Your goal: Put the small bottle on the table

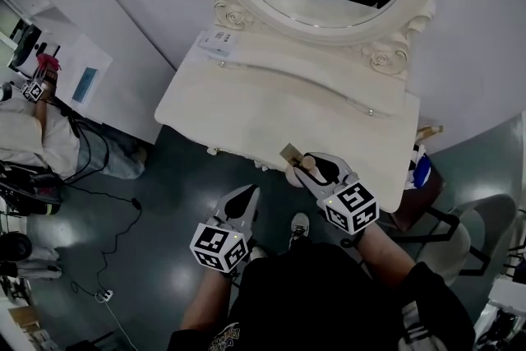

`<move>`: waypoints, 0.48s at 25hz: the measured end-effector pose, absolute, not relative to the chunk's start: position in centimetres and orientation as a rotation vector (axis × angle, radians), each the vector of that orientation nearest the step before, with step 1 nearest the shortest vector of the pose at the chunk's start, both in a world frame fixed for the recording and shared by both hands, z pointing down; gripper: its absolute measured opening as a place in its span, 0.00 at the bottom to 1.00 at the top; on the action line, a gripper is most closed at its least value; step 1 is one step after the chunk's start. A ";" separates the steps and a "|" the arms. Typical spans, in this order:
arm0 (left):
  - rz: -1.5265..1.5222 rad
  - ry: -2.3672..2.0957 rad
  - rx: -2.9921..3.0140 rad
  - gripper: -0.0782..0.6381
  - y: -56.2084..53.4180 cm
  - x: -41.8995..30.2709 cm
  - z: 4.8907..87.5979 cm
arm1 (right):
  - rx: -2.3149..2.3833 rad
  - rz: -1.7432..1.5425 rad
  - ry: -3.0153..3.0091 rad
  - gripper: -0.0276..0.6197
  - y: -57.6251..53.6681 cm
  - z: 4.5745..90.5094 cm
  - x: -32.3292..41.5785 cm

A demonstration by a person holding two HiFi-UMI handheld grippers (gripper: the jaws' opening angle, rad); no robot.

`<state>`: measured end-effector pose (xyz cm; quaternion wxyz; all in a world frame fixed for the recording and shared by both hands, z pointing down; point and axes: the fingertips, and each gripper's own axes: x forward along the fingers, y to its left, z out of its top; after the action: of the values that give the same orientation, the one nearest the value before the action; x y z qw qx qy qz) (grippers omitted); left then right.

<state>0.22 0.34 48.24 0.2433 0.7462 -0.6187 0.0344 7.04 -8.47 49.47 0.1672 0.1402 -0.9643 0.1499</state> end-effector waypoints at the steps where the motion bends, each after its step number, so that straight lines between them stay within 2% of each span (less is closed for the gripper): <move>1: 0.096 -1.693 2.038 0.11 0.2 0.3 48.2 | 0.396 0.426 -2.747 0.30 -8.7 49.4 7.1; 12: 0.130 -1.668 2.076 0.11 -2.0 0.8 47.5 | 0.420 0.439 -2.751 0.30 -10.5 49.3 7.3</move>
<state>0.79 -1.99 47.50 0.2354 0.7568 -0.6080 0.0473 7.32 -10.46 49.28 0.1612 0.1473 -0.9637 0.1537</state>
